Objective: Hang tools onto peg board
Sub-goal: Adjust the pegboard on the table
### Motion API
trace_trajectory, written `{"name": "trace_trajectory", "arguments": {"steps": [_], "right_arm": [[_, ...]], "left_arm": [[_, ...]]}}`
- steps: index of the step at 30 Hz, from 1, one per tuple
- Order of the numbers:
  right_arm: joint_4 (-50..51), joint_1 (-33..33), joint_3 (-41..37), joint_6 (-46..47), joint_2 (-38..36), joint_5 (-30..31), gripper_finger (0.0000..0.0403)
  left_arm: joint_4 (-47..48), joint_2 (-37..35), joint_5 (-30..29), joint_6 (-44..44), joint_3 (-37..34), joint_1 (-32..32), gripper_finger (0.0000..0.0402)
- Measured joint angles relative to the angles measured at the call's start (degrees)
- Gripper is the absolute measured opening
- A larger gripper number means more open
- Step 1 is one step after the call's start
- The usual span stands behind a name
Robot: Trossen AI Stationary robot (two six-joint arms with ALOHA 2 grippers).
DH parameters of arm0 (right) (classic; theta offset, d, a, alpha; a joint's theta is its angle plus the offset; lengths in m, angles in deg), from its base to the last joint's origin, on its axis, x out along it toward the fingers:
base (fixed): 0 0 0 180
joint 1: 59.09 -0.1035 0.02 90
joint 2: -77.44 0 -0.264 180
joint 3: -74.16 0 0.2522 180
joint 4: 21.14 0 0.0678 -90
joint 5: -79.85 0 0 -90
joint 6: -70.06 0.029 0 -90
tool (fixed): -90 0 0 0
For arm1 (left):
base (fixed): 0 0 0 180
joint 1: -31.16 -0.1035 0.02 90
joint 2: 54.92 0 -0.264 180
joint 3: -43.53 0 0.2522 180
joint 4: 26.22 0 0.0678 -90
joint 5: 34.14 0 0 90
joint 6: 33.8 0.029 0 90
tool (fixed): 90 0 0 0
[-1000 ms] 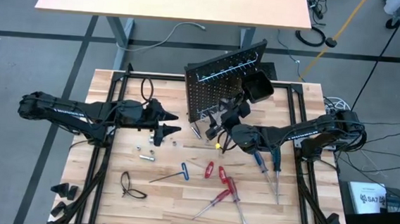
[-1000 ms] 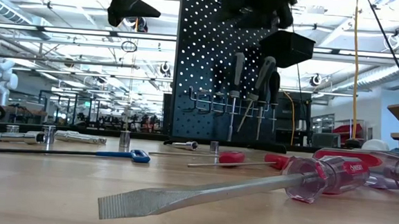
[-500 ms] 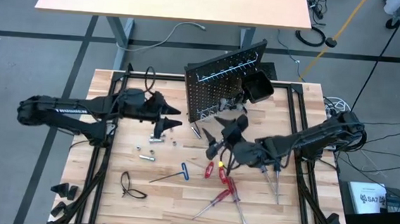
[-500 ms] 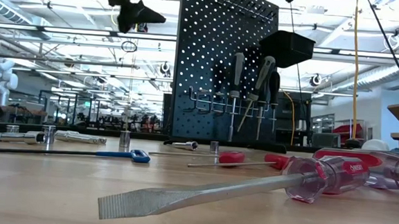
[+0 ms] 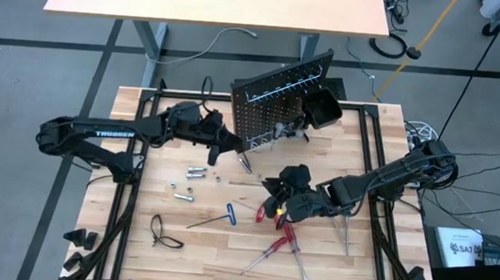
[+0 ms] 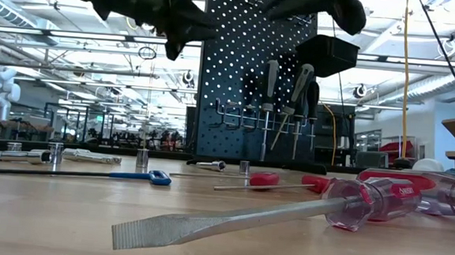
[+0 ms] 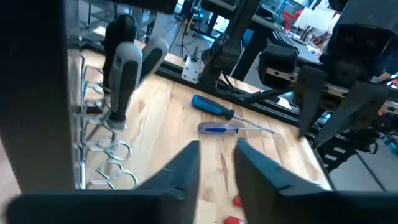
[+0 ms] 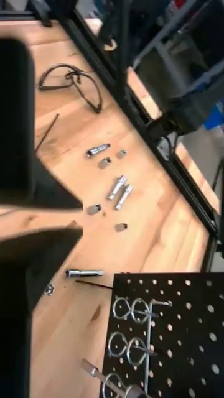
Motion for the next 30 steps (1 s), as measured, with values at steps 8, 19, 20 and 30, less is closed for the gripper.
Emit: {"name": "trace_trajectory", "arguments": {"steps": [8, 19, 20, 30], "right_arm": [[0.3, 0.0, 0.0, -0.9, 0.0, -1.2, 0.0004], [0.3, 1.0, -0.1, -2.3, 0.0, -2.5, 0.0001], [0.3, 1.2, -0.1, -2.6, 0.0, -3.3, 0.0001], [0.5, 1.7, -0.1, -2.8, 0.0, -9.0, 0.0000]], "left_arm": [[0.5, 0.2, -5.7, 5.2, 0.0, -0.4, 0.0008], [0.6, 0.2, -6.0, 6.6, 0.0, -5.8, 0.0001], [0.6, 0.2, -6.0, 6.6, 0.0, -6.4, 0.0001], [0.6, 0.2, -6.8, 6.6, 0.0, -12.1, 0.0000]]}}
